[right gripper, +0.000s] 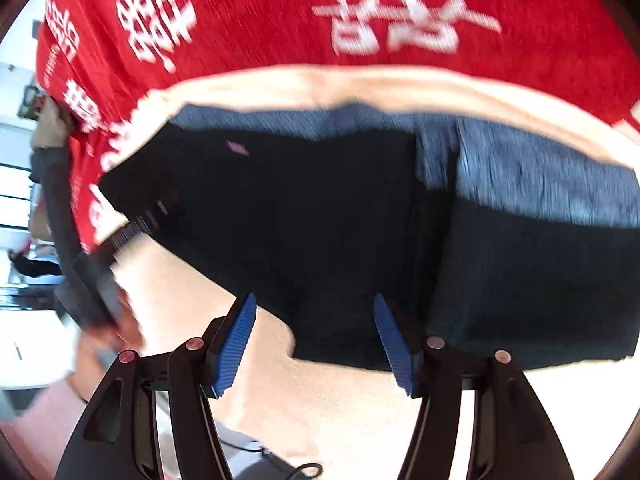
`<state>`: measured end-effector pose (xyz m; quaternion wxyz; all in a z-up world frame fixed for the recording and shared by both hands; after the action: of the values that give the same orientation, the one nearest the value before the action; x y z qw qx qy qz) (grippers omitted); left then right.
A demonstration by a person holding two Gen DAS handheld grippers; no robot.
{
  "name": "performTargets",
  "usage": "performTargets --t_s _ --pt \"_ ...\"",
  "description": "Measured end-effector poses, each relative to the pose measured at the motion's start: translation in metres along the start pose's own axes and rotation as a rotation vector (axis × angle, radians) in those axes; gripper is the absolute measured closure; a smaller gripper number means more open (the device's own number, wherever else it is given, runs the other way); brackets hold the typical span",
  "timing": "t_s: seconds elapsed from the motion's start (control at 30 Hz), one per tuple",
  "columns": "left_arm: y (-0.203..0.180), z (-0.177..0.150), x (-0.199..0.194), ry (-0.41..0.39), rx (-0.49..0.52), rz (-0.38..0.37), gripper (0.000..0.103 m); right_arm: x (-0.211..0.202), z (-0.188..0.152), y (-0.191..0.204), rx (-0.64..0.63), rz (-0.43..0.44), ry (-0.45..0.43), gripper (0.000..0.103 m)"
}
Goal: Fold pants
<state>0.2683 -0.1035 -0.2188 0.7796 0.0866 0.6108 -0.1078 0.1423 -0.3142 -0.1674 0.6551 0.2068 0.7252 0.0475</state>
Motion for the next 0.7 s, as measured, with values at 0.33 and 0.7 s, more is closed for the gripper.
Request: performTargets --t_s 0.33,0.7 --pt "-0.054 -0.021 -0.026 -0.117 0.300 0.206 0.064 0.001 0.106 0.149 -0.305 0.153 0.238 0.019" --pt "-0.053 -0.025 -0.025 -0.116 0.298 0.246 0.064 0.104 0.107 0.196 -0.448 -0.143 0.518 0.065"
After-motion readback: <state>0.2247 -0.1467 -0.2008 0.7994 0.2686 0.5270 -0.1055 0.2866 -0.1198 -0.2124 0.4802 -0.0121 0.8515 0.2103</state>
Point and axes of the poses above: each gripper's, at about its wrist camera, not at the fingertips, and x roughly the way its jaws point, y to its left, z to its top, the point moved 6 cm from there along x, roughly the way its jaws point, and after that the axes turned 13 degrees about y, right-handed, at the moved point
